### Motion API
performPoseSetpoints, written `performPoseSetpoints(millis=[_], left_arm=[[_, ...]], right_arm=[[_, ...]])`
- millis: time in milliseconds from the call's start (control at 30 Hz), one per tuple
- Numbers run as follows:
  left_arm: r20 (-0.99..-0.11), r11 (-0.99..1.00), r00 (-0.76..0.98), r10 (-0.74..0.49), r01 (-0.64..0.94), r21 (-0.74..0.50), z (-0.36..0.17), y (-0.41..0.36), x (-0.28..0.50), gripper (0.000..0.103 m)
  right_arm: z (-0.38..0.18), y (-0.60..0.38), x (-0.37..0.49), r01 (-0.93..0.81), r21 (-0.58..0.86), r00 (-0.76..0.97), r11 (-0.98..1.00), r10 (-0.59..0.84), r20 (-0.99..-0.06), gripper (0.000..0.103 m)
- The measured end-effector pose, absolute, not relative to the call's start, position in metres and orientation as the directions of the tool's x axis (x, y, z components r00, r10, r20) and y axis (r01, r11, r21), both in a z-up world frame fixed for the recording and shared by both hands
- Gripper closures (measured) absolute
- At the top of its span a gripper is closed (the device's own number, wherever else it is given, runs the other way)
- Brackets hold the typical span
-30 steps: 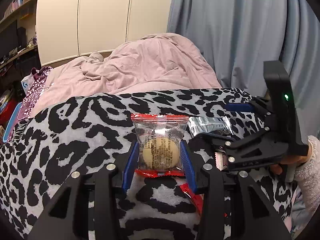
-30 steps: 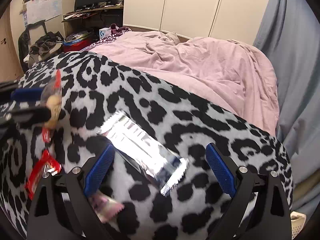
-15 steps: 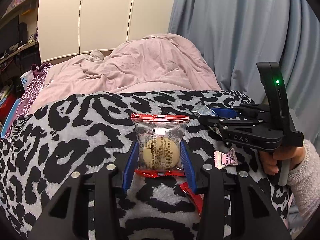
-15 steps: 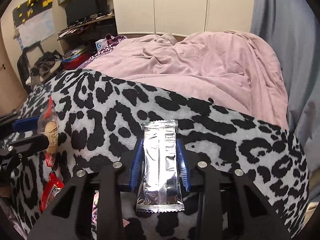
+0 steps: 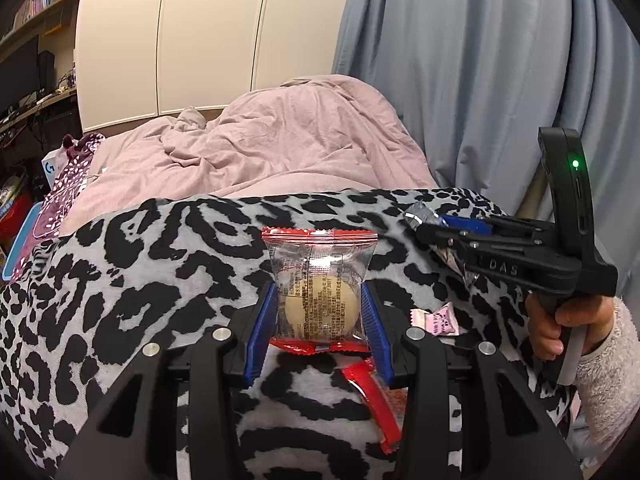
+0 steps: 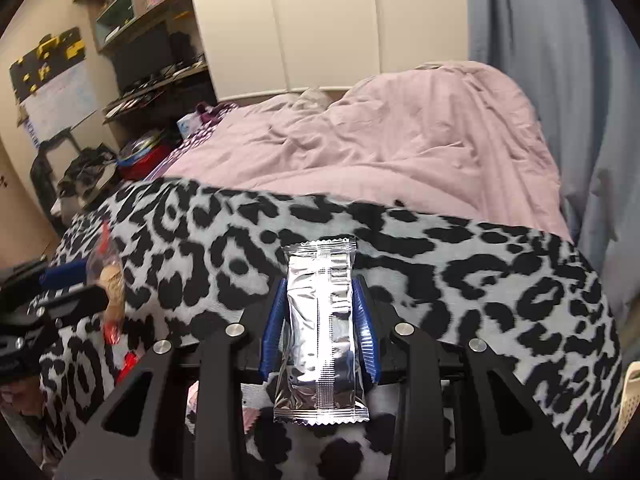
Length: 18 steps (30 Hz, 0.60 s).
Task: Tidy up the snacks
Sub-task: 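Grasp the silver foil packet with the right gripper and lift it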
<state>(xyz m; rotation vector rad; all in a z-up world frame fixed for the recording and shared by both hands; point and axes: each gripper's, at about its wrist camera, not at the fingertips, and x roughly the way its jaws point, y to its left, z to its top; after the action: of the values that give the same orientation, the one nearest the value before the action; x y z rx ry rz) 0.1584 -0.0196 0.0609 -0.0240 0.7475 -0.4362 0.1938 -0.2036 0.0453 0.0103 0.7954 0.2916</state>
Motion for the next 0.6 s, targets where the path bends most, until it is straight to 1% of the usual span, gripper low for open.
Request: performPoseSetpoints(millis=[267,600], left_arm=[[-0.649,0.909,0.652,-0.392,0.383,-0.164,0.066,-0.027,0.155,0.06],[-0.635,0.9,0.658,-0.405,0.409,-0.151,0.079,-0.042,0.144,0.06]], right_arm=[[0.057,-0.228,0.189,-0.188,0.16,0.694,0.969,0.247,-0.676,0.068],[0.068,-0.274,0.148,-0.118,0.208,0.738,0.971,0.226,-0.636,0.068]])
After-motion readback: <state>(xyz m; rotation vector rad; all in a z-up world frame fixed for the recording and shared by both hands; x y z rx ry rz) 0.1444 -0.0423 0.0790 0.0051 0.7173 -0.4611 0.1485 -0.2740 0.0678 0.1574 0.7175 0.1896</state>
